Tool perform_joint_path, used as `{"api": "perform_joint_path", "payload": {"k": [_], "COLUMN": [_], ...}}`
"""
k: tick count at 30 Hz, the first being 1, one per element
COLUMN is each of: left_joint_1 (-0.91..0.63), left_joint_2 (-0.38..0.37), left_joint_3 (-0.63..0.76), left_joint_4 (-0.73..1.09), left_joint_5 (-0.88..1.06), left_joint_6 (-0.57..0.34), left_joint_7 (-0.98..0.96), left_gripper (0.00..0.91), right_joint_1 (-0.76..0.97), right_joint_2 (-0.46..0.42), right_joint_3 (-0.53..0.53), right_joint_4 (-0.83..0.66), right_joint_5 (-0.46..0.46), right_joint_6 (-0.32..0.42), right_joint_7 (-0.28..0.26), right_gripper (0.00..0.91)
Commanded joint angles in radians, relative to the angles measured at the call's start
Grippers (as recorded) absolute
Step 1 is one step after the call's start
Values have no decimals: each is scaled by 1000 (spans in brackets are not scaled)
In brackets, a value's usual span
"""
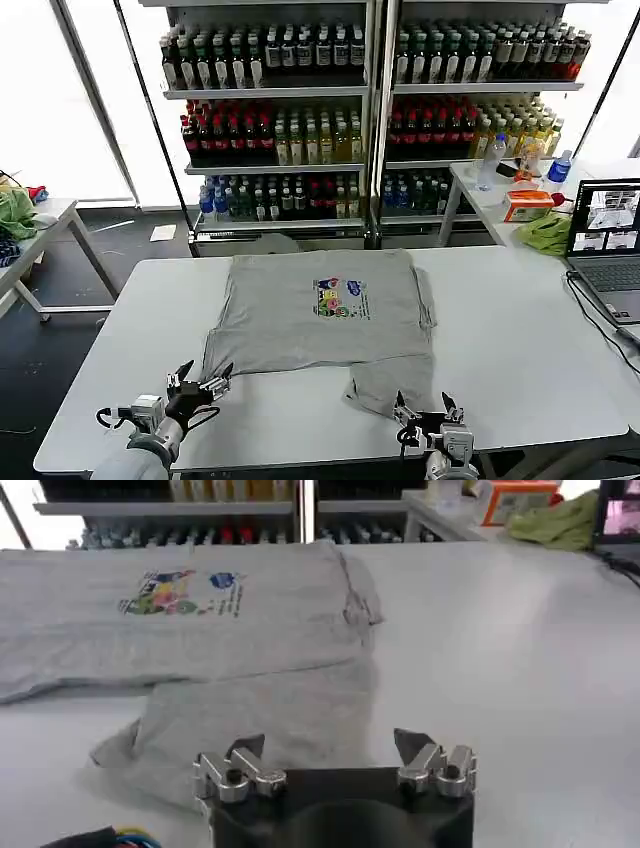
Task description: Fold and organize the clothes.
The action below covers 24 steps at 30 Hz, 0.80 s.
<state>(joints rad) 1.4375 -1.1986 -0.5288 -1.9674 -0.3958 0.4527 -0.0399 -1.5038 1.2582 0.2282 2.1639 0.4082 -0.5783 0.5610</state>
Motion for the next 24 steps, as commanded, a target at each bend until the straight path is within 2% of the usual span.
{"api": "perform_joint_path", "payload": {"k": [1,15,17,18,19,20,21,22,24], "left_joint_1": [6,6,6,6,6,6,6,7,8], "left_joint_2": [-1,-8,-8,-8,-8,-8,-8,-8,-8], "left_joint_3": [1,5,5,5,6,7,8,9,10], "left_joint_4": [4,20,21,23,23,24,24,24,23], "left_joint_5": [0,0,0,0,0,-1,0,0,1], "left_joint_6": [-1,-4,-4,-4,-3,-3,-3,-2,0], "left_joint_7": [3,8,8,9,10,9,9,9,9], "left_gripper": [907,907,705,322,151,30,10,10,0], "right_joint_1": [-1,-7,-7,-7,-7,-8,-9,-10,-10], "right_joint_2": [3,6,6,5,5,5,4,4,5], "right_joint_3": [-4,-12,-11,-12,-12,-13,-14,-16,-18], "right_joint_4": [-6,-14,-15,-16,-18,-20,-21,-22,-23], "right_joint_5": [-5,-20,-19,-19,-21,-22,-23,-24,-24], "right_joint_6": [1,1,1,1,1,1,2,5,9], "right_joint_7": [-1,-8,-10,-11,-14,-16,-21,-22,-25], "right_gripper": [907,907,907,786,705,443,262,0,0]}}
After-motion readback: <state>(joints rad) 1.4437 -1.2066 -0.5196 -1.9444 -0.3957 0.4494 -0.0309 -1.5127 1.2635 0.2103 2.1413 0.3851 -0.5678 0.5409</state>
